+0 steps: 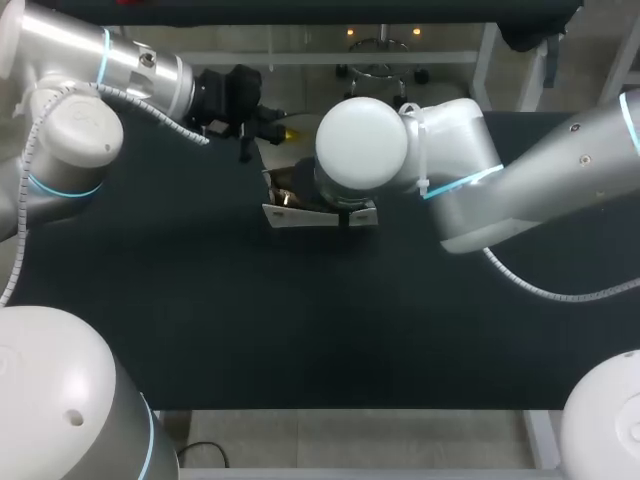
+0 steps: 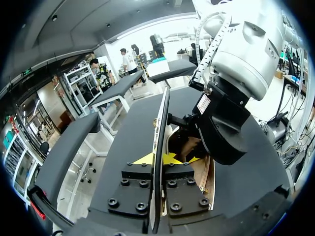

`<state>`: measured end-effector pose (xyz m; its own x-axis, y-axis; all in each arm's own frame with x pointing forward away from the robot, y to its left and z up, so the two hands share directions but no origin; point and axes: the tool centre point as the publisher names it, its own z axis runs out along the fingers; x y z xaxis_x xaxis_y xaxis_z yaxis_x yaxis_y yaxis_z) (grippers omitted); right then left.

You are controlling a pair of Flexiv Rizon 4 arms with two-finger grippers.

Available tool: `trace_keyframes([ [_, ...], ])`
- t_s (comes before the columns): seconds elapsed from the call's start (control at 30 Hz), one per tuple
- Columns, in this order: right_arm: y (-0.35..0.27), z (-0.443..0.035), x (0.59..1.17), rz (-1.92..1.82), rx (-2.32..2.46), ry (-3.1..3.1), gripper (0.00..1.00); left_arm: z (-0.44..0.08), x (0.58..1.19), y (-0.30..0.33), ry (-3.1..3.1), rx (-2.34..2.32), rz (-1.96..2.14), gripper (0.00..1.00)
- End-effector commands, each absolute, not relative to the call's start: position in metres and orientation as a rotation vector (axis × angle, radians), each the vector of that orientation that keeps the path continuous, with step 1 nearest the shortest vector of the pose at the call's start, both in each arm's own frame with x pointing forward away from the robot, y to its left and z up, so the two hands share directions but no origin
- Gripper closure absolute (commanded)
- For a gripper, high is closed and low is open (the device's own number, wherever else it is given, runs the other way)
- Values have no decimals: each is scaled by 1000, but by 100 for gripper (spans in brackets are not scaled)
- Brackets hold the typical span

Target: Pick up the bag, open it, inspect its contents, close it, and place it on the opposite side

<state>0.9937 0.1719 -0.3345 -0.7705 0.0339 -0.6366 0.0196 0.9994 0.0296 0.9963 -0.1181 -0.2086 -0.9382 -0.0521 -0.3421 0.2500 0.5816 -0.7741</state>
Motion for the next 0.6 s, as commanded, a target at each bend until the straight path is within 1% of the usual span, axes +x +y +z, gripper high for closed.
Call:
trace_keyframes([
  [0.03, 172, -336, 995, 29, 35, 2455, 0, -208, 996, -117, 2484, 171, -1297, 100],
  [0.6, 171, -334, 996, 31, 36, 2453, 0, -209, 997, -120, 2495, 185, -1279, 100],
])
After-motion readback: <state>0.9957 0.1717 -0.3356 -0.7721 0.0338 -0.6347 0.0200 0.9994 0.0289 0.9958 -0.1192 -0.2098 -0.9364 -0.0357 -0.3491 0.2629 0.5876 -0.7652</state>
